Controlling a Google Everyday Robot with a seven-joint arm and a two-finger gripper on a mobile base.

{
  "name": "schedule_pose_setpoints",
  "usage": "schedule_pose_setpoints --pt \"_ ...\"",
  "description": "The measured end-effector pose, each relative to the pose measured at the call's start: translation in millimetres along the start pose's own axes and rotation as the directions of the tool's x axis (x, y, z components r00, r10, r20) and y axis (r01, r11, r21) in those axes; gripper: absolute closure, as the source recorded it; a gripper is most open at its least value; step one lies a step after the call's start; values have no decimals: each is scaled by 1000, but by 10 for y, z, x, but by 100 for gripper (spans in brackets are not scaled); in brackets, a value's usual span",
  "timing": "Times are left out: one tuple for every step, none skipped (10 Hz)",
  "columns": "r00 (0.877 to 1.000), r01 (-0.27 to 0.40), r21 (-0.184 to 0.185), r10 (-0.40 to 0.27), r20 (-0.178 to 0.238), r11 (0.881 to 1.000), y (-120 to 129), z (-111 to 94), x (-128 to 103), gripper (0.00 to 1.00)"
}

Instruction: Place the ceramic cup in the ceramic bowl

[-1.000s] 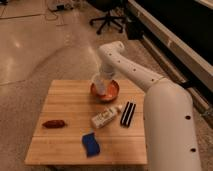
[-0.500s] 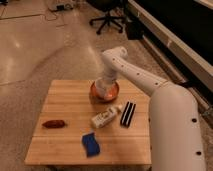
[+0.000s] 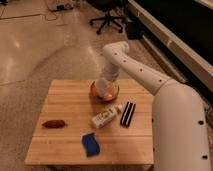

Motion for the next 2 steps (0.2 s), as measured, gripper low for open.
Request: schedule_pose_setpoints --pt "999 48 -32 -47 20 998 20 -71 -107 20" --pt "996 88 -58 -86 37 994 27 -114 -204 20"
